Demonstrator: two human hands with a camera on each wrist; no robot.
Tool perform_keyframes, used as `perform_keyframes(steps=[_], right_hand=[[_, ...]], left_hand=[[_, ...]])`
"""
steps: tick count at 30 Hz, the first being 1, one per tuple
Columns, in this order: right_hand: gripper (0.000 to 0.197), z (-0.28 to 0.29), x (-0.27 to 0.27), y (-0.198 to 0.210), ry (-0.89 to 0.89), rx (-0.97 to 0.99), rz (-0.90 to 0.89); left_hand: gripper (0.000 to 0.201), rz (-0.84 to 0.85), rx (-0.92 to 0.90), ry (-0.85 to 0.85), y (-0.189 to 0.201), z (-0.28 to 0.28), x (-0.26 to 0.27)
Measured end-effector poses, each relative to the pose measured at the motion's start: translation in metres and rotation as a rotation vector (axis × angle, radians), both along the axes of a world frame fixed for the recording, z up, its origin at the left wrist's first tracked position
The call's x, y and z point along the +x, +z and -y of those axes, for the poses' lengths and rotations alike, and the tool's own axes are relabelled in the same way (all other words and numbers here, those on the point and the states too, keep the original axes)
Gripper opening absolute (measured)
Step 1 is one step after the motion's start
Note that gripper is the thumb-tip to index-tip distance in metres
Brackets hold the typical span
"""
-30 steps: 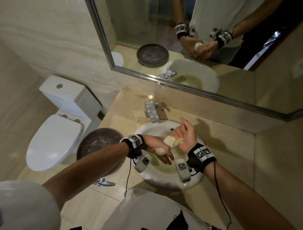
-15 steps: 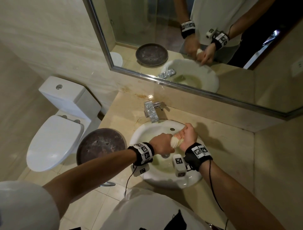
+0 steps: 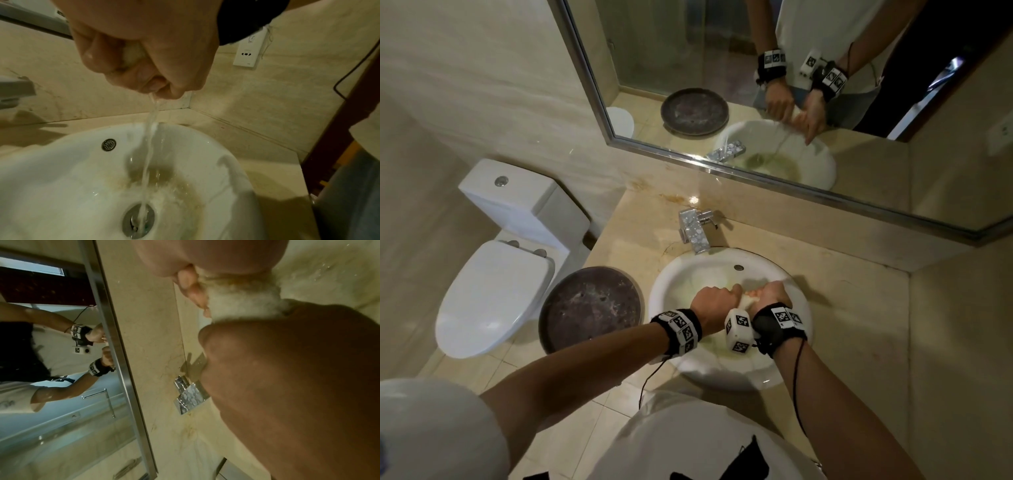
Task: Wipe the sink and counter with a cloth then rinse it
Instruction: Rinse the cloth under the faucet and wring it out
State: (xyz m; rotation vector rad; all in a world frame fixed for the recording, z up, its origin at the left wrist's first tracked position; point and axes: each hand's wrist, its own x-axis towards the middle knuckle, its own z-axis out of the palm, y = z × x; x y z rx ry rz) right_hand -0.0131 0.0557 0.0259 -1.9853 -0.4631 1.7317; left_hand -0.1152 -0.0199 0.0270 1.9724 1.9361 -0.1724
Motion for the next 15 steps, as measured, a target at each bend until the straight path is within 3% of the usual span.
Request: perform_keyframes(steps=[2,5,7,10,15], right_hand=[[0.03,-0.003,-0.006,0.003,-0.047,0.029,-0.023],[0.038,-0.012,-0.014,0.009,-0.069,0.145,-0.172],[0.047,-0.017,-0.013,0.015,0.041,0.222,-0.278],[0.054,-0.019,-0.008,0.029,0.227,0.334,-0.445],[0.061,-0.014,-0.015,0.049,0.354,0.366,-0.658]], left_hand=[[0.037,0.119,-0.03,0.055,0.0,-0.004,-0.006],[0.036,0.517,-0.222,0.156,-0.001,-0.014,-0.022],[0.028,0.759,-0.391,0.194,0.01,-0.019,-0.032],[0.021,0.942,-0.474,0.264,0.029,-0.022,-0.044],[0.03,1.274,-0.639,0.303,0.021,-0.012,-0.041]])
